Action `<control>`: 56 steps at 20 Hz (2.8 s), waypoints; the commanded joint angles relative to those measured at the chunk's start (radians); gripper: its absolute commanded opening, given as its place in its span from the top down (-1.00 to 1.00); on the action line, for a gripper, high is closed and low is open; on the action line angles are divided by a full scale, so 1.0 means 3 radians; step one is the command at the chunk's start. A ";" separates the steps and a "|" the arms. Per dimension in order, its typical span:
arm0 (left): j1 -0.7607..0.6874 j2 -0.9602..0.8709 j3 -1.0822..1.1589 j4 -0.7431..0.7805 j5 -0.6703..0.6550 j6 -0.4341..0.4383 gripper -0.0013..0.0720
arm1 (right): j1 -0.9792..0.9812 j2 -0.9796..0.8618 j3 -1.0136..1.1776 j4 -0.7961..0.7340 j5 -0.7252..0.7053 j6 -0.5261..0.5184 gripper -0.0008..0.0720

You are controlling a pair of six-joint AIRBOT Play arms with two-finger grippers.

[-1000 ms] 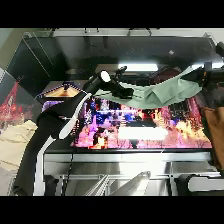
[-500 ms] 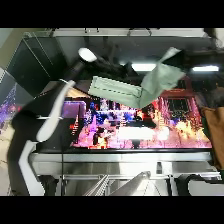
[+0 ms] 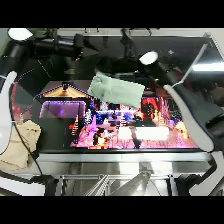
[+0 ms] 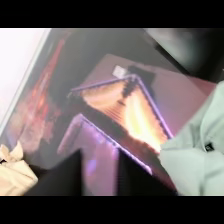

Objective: Fold the shirts.

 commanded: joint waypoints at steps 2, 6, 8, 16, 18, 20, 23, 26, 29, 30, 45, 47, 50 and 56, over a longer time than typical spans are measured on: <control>0.0160 0.0144 -0.0484 -0.0010 -0.0140 0.0205 0.96 | -0.0181 0.0038 0.0146 -0.0271 0.0745 0.0164 0.93; 0.0164 0.0144 -0.0754 -0.0011 -0.0251 0.0329 0.96 | -0.0806 0.0392 -0.0055 -0.1059 0.1999 0.0837 0.93; 0.0168 0.0144 -0.0841 -0.0010 -0.0332 0.0362 0.96 | -0.1076 0.0716 -0.0573 -0.1077 0.1921 0.0773 0.94; 0.0163 0.0144 -0.1001 -0.0023 -0.0289 0.0394 0.96 | -0.1558 0.0595 -0.1806 -0.0853 0.0971 0.0689 -0.97; 0.0161 0.0144 -0.1001 -0.0022 -0.0295 0.0394 0.96 | -0.1472 0.0338 -0.1802 -0.0418 0.0857 0.0416 -0.97; 0.0159 0.0144 -0.1001 -0.0011 -0.0315 0.0399 0.96 | -0.1376 0.0121 -0.1797 0.0008 0.0776 0.0308 -0.97; 0.0159 0.0144 -0.1001 -0.0011 -0.0367 0.0425 0.96 | -0.1246 -0.0109 -0.1726 0.0437 0.0792 0.0310 -0.65; 0.0159 0.0144 -0.1001 -0.0010 -0.0411 0.0446 0.96 | -0.1153 -0.0209 -0.1630 0.0875 0.0809 0.0104 0.34; 0.0159 0.0144 -0.1002 -0.0011 -0.0483 0.0446 0.96 | -0.1216 -0.0141 -0.1570 0.1708 0.1205 -0.0556 0.93; 0.0159 0.0144 -0.1002 -0.0011 -0.0501 0.0445 0.96 | -0.1265 -0.0039 -0.1570 0.1874 0.1283 -0.0646 0.93; 0.0155 0.0144 -0.1002 -0.0009 -0.0614 0.0509 0.96 | -0.4476 0.2471 -0.0847 -0.0507 0.1597 0.1811 0.93; 0.0155 0.0144 -0.1002 -0.0008 -0.0646 0.0509 0.96 | -0.4854 0.2516 -0.0848 -0.0970 0.2054 0.1946 0.93; 0.0155 0.0144 -0.1002 -0.0008 -0.0673 0.0509 0.96 | -0.5123 0.2520 -0.0970 -0.2419 0.2776 0.1996 0.93; 0.0155 0.0144 -0.1002 -0.0009 -0.0722 0.0509 0.96 | -0.5525 0.2778 -0.2075 -0.3501 0.2865 0.1948 0.93</control>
